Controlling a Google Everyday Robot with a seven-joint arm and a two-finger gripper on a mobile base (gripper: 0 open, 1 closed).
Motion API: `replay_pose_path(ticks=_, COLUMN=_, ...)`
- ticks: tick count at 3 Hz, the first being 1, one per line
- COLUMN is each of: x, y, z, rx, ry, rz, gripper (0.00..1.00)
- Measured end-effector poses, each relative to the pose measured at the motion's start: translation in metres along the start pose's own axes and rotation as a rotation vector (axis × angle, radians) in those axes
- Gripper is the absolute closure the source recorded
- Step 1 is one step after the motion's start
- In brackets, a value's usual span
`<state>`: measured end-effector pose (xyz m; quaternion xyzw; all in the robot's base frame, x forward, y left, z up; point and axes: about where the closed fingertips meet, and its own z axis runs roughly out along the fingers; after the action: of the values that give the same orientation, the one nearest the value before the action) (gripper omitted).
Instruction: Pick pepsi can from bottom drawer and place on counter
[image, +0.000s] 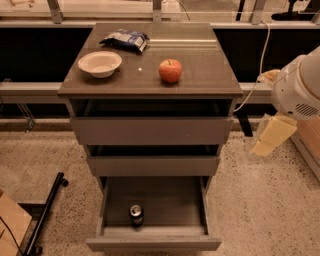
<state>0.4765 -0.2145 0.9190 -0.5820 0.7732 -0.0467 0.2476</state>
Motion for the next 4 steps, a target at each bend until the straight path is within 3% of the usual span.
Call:
replay_pose_path(ticks=1, x=-0.004, y=-0.005, z=-0.001, rx=0.022, ry=-0.016, rz=0.001, gripper=0.00)
replay_pose_path(ticks=2, x=-0.006, y=-0.001, z=0.018, rx=0.017, ry=-0.060, rz=0.077, gripper=0.00)
replay_pose_path(ticks=4, x=-0.027, y=0.014, z=0.100, rx=-0.044, ry=-0.322, rz=0.221, gripper=0.00)
